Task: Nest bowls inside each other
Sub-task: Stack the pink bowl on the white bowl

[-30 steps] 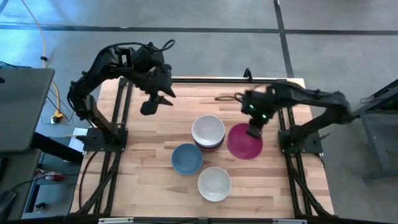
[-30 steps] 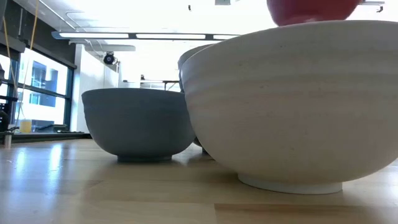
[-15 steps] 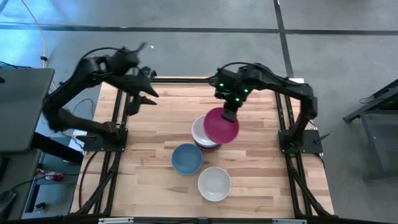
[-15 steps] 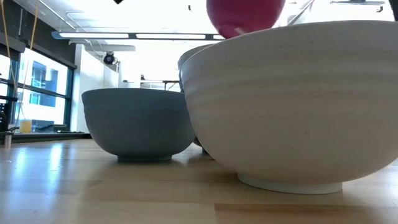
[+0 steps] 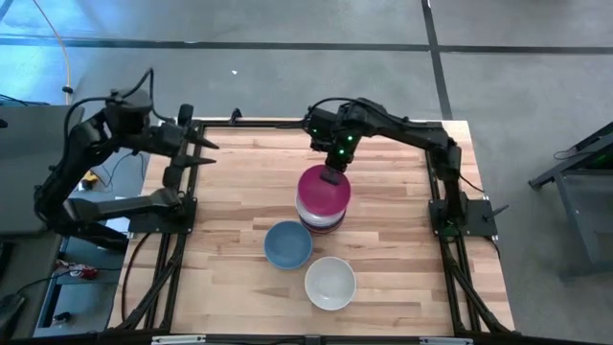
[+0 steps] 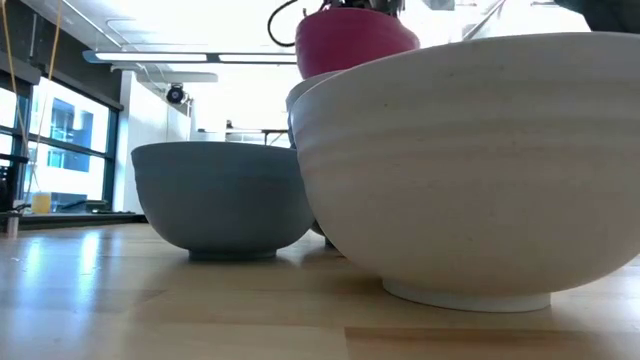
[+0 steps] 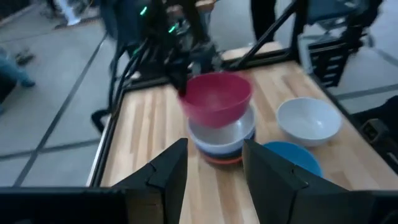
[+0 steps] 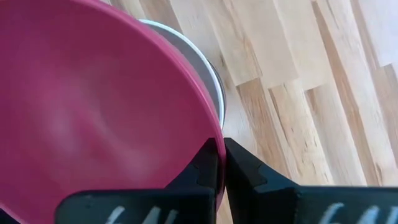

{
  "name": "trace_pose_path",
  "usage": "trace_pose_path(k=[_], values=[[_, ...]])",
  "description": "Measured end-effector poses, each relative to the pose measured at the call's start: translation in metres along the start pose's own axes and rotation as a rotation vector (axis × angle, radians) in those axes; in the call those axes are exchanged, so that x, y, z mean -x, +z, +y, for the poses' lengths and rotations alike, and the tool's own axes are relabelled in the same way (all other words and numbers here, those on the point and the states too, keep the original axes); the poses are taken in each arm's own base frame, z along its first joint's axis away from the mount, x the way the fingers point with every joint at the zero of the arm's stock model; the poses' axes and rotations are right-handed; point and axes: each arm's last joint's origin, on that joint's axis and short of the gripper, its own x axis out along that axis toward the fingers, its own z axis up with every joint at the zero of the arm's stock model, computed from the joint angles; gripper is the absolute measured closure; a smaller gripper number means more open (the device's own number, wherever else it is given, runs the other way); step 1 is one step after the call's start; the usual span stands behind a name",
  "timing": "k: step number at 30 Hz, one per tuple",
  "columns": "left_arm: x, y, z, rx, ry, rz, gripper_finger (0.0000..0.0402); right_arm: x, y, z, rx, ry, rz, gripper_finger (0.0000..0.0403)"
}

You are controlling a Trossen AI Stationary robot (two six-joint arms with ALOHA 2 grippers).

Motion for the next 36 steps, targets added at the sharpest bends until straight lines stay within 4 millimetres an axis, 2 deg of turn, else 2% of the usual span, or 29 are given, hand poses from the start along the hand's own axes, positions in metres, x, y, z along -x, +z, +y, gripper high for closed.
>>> trace_pose_path(k=[4,19,36], values=[[0.000,-0.004,-0.002,0.004,-0.006,-0.003,0.0259,-0.005,0.003,0.000,-0.002,-0.001,0.010,0.0403],[-0.019,-0.023,0.003,0.044,-0.027,0.038,0.0259,-0.032,0.014,-0.004,-0.024,-0.003,0.078,0.0403],[-0.019,-0.025,0.001,0.034,-0.028,0.039,0.0259,-0.032,0.015,-0.008,-0.050,0.027,0.083,0.0403]])
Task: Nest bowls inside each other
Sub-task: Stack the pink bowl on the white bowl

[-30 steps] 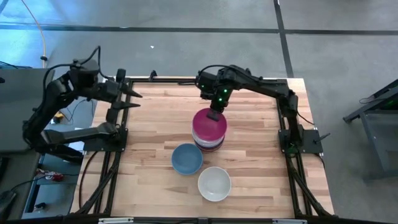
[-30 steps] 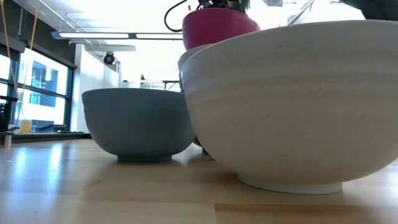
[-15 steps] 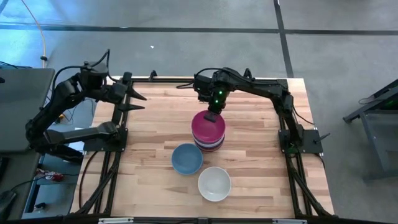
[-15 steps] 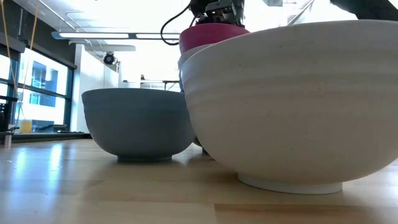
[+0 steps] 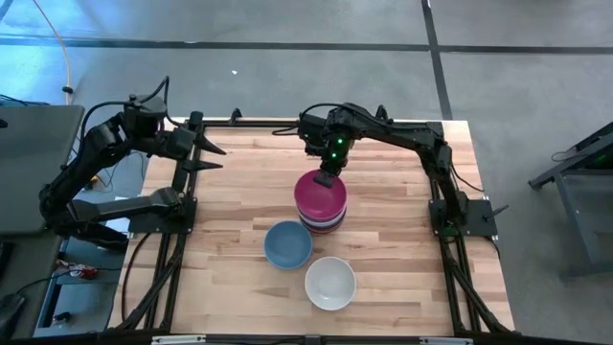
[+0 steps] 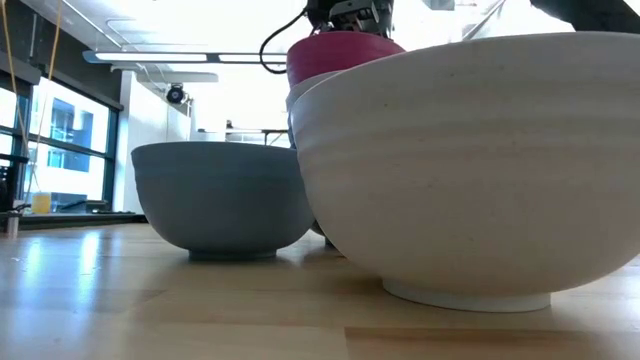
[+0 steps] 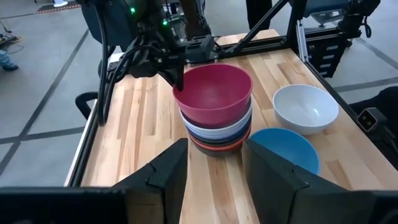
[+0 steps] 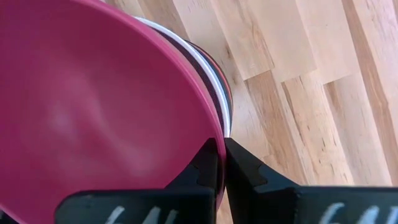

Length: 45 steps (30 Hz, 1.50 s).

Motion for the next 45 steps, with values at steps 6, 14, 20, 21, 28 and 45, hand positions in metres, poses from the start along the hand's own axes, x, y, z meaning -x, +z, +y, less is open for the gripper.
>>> trace_pose_path(k=[6,14,20,21,28,45], values=[[0.001,0.000,-0.001,0.002,-0.001,0.002,0.0259,0.000,0.000,0.000,0.000,0.000,0.000,0.0403],[0.004,-0.001,-0.004,0.000,0.000,0.000,0.0259,0.000,0.000,0.000,-0.008,-0.010,-0.001,0.0403],[0.008,-0.003,-0.008,0.002,-0.002,0.004,0.0259,0.000,0.000,-0.001,-0.025,-0.044,-0.008,0.0403],[0.008,-0.003,-0.008,0.002,-0.002,0.003,0.0259,0.000,0.000,-0.001,-0.024,-0.046,-0.008,0.0403],[0.012,-0.004,-0.012,0.000,-0.001,0.001,0.0259,0.000,0.000,-0.001,-0.030,-0.041,-0.007,0.0403],[0.014,-0.008,-0.015,0.023,-0.016,0.030,0.0259,-0.002,-0.002,0.008,-0.004,-0.034,-0.002,0.0403]])
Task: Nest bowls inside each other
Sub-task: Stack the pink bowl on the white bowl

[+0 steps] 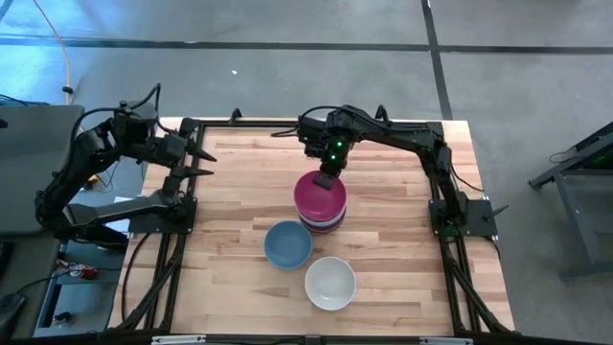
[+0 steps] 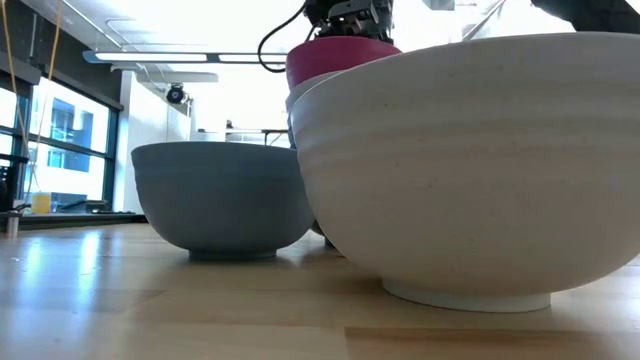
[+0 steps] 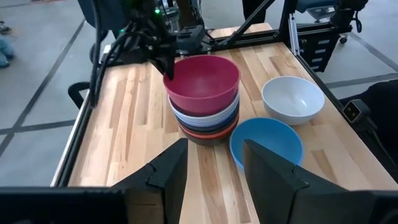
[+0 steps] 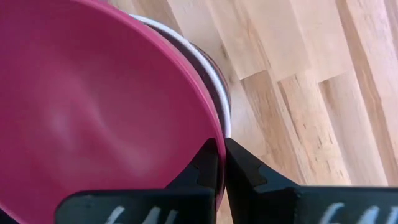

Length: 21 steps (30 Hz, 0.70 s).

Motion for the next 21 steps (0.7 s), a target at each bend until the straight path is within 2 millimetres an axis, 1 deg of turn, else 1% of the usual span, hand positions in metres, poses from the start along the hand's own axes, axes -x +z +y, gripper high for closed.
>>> trace_pose_path(k=[10,15,18,21], values=[[0.002,-0.002,-0.003,0.005,-0.002,0.006,0.0259,-0.002,-0.001,0.002,0.004,0.004,0.008,0.0403],[0.004,-0.002,-0.004,-0.001,0.000,-0.001,0.0259,-0.027,-0.007,-0.004,-0.014,0.002,0.117,0.0403],[0.005,-0.002,-0.005,-0.003,0.002,-0.004,0.0259,-0.034,-0.011,-0.005,0.001,0.009,0.157,0.0403],[0.005,-0.001,-0.005,-0.008,0.005,-0.010,0.0259,-0.035,-0.011,-0.007,0.008,0.012,0.162,0.0403]])
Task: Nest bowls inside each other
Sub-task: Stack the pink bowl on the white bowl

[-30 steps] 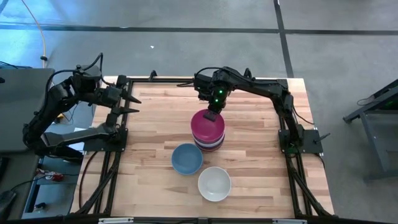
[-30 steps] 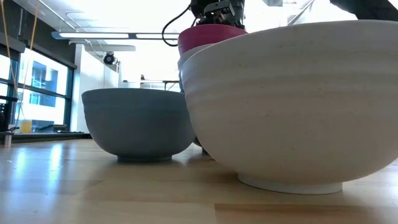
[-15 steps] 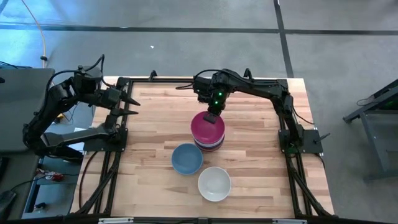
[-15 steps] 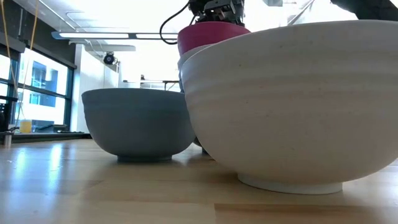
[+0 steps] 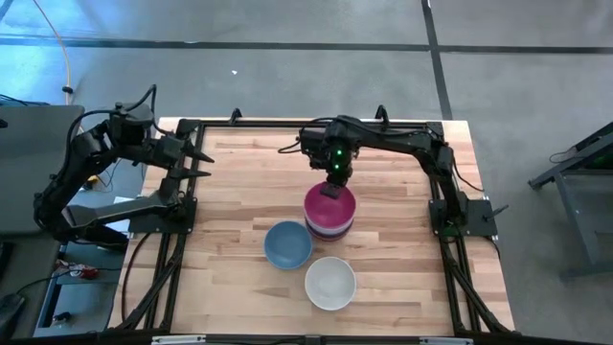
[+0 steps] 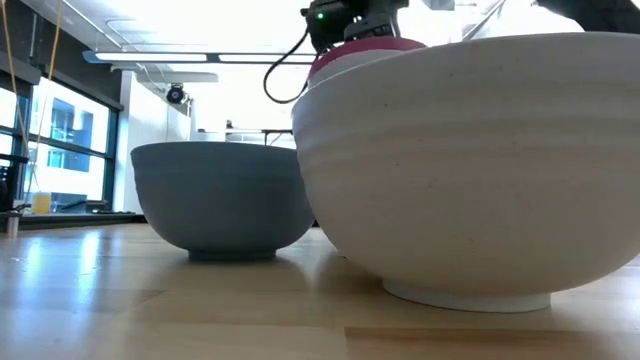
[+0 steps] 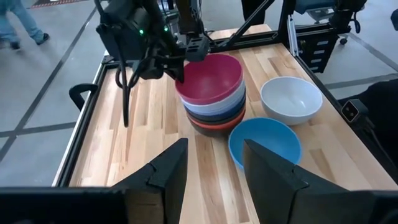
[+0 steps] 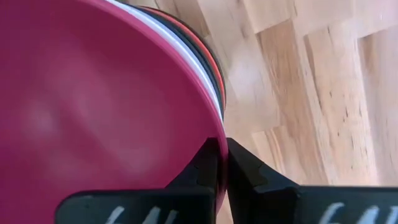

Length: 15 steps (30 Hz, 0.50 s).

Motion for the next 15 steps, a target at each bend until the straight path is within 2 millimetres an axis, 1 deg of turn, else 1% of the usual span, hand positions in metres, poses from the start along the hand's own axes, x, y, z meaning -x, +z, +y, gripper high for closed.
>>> trace_pose_path(k=[9,15], values=[[0.000,0.000,0.000,-0.008,0.000,-0.001,0.0259,0.019,0.003,0.002,0.020,-0.053,-0.090,0.0403],[0.000,0.000,0.000,-0.008,0.000,0.000,0.0259,0.020,0.003,0.002,0.021,-0.047,-0.092,0.0403]])
